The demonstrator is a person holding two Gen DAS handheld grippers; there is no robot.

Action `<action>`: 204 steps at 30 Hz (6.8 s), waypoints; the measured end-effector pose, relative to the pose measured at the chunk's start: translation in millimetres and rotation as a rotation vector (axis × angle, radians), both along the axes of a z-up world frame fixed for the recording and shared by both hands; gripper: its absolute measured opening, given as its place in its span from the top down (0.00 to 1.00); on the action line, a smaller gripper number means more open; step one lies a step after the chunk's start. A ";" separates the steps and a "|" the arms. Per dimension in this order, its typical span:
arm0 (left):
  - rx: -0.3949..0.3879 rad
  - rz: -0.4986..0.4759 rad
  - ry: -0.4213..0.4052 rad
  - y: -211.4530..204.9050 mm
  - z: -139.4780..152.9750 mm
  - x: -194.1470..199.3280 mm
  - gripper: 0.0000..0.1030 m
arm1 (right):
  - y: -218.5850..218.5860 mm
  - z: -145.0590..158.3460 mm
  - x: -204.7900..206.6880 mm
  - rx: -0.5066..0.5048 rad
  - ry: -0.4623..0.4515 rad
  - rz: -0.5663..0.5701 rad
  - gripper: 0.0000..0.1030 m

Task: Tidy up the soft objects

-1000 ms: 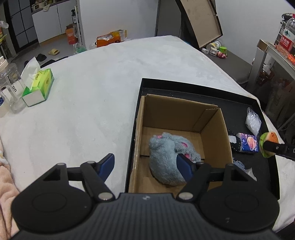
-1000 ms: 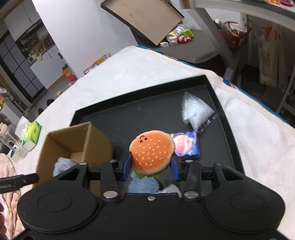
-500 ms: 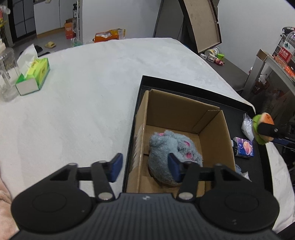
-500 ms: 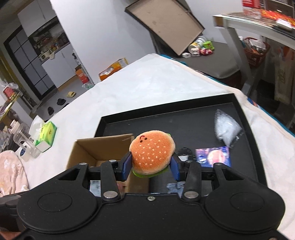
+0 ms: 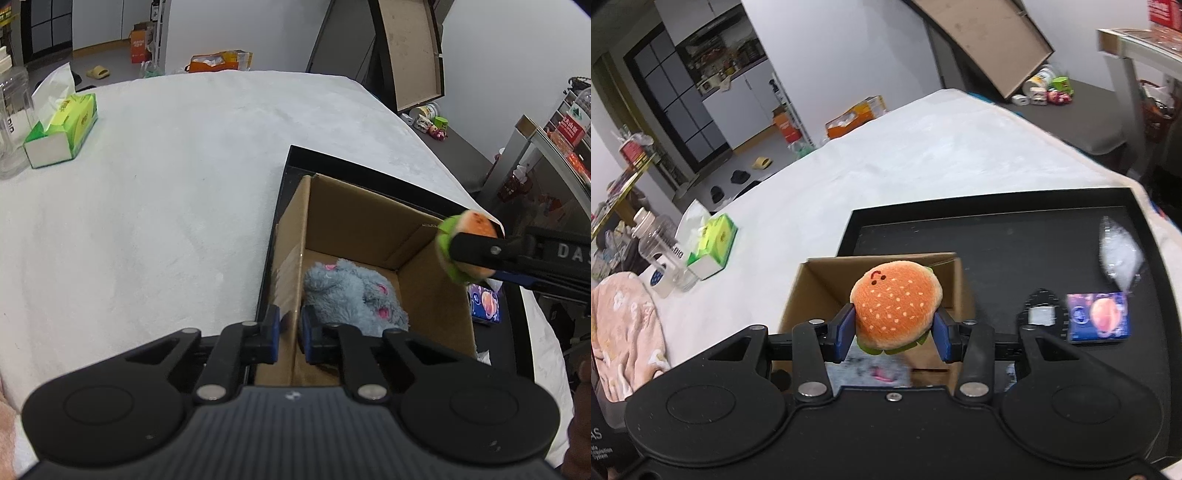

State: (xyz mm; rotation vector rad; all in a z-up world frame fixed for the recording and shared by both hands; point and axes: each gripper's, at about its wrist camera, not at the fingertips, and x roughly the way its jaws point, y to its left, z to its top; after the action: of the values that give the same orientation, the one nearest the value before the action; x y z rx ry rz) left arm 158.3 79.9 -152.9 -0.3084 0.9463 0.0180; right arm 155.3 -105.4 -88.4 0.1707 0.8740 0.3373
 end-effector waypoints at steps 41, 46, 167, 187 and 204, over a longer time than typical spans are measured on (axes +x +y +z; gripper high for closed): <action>0.059 -0.020 -0.011 -7.9 14.2 -4.3 0.67 | -22.2 4.0 -14.5 -0.010 0.009 0.027 0.37; 0.091 -0.027 -0.023 -16.5 18.9 -5.2 0.50 | -43.7 -1.7 -18.1 -0.014 0.009 -0.002 0.36; 0.147 -0.064 -0.028 -21.1 4.7 -1.9 0.53 | -15.6 -1.2 -10.1 -0.214 -0.116 0.002 0.31; 0.038 -0.070 0.000 -0.6 -9.4 -4.3 0.86 | 29.1 -2.8 -3.6 -0.187 -0.100 0.027 0.20; 0.049 -0.074 -0.006 1.0 -6.4 -6.3 0.85 | -17.6 -1.0 -27.2 -0.219 -0.093 -0.018 0.20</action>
State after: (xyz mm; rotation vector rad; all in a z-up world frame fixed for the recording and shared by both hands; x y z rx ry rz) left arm 152.0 80.8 -159.4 -0.2279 0.9497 -0.0276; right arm 128.1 -122.9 -89.4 -0.0397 0.8104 0.2285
